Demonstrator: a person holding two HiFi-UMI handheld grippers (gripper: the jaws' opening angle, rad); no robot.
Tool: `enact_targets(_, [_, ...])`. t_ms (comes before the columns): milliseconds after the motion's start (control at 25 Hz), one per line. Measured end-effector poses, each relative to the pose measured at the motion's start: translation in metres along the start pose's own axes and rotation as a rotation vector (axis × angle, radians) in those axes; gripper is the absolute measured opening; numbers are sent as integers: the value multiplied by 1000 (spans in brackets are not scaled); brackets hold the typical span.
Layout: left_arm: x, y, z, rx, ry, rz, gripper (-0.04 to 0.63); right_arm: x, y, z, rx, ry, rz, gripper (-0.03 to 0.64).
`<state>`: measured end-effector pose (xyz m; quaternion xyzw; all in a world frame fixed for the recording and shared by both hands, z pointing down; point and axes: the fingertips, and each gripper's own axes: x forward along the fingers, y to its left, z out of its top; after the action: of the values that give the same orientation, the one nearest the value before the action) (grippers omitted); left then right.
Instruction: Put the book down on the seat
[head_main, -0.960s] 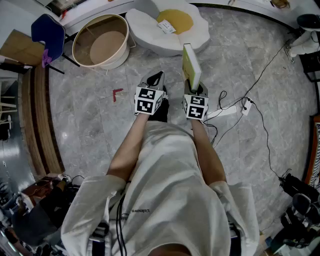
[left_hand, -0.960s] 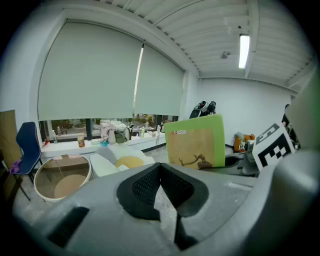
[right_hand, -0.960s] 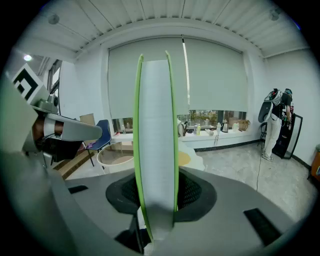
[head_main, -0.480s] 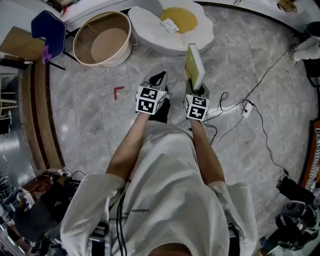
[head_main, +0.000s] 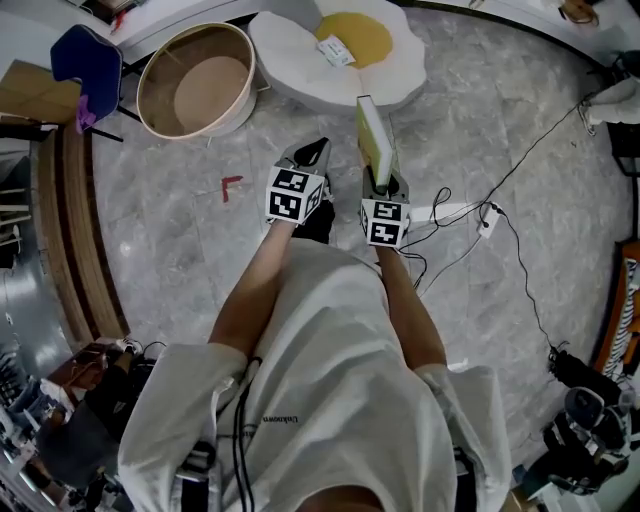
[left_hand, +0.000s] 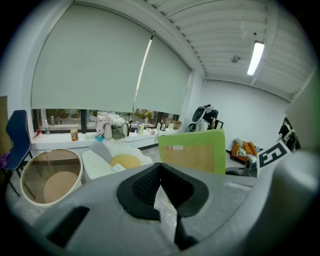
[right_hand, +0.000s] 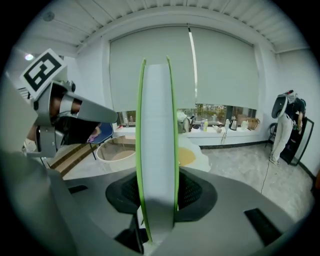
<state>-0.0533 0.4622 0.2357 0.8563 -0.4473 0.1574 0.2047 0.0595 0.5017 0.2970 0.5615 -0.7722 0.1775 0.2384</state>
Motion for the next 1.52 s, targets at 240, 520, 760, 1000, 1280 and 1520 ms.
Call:
enact_targets(240, [44,22,38,39,3,-33,8,40,-27,26,34,12,-31,135])
enact_targets(520, [88,69,70,58,16,-36,8,100,-44,70,64,-10,-38,135])
enact_targets(760, [107,110,93,48,-3,-11,8,138,-42,102,93,-34,-9,130])
enact_targets(1000, [111,136,94,7,-1,2,8,152,-25,120,90,-44,18,130])
enact_targets(1280, [107,137,69,-28,33,8,8,136,-68,112,173,-65,-88,130])
enact_targets(1520, [96,157,74,-49,-27,63,8,135,-69,106,180,-65,-119,130])
